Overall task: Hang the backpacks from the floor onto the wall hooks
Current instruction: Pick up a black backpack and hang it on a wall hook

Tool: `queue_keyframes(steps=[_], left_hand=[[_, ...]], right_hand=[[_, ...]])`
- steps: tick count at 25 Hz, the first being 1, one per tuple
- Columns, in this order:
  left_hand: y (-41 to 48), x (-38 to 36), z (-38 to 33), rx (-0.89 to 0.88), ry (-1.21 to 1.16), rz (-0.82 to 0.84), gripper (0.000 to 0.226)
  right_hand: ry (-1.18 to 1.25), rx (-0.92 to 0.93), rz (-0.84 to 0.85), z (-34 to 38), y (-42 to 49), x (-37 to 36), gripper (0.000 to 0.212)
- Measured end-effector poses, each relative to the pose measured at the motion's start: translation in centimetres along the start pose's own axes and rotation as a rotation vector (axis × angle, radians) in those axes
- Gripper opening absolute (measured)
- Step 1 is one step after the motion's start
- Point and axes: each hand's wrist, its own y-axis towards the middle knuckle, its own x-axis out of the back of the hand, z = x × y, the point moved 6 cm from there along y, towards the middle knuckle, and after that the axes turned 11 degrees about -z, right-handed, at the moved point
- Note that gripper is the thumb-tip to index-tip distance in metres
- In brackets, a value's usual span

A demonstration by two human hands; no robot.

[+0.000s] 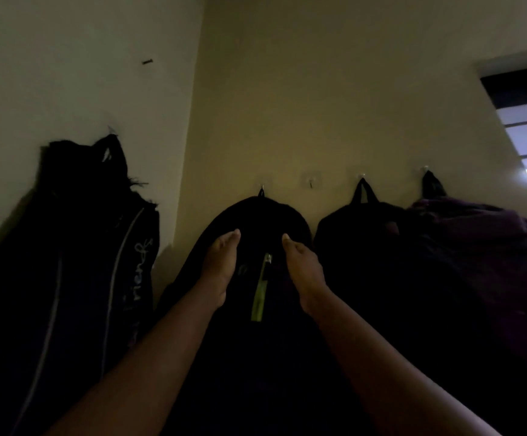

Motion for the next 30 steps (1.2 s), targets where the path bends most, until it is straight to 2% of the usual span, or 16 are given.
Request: queue_keyframes(steps=[6,9,13,16,20,24,30], left_hand=[[-11.9,8.1,1.4,0.184,0.076,-0.028,0.049],[-18.8,12.6,1.2,0.270,0.118,-0.074,0.051],[-28.5,19.2,0.1,0.325,0.228,-0.216,0.050],[-37.1,23.2,-1.6,0.339,0.267,-0.324,0.048],[-49.9,26.6,-4.3,0.395,0.345,-0.372,0.045],[-64.7,30.3,-7.8,0.603,0.332,-0.476,0.048],[-82.4,36.1,-14.2,0.781,0.361,-0.655,0.045]], right_hand=[[0.128,-0.280,0.230,-0.1,-13.3,3.6,0.050],[0.190,-0.376,0.288,-0.5,-19.7,5.5,0.053],[0.178,-0.515,0.369,-2.3,-28.3,8.4,0.063],[0.174,-0.608,0.486,-2.6,-36.6,11.6,0.069],[0.193,-0.691,0.563,-1.9,-46.8,17.1,0.062],[0.191,-0.868,0.684,0.7,-58.6,23.4,0.059],[0.174,-1.082,0.894,5.0,-75.1,30.2,0.055]])
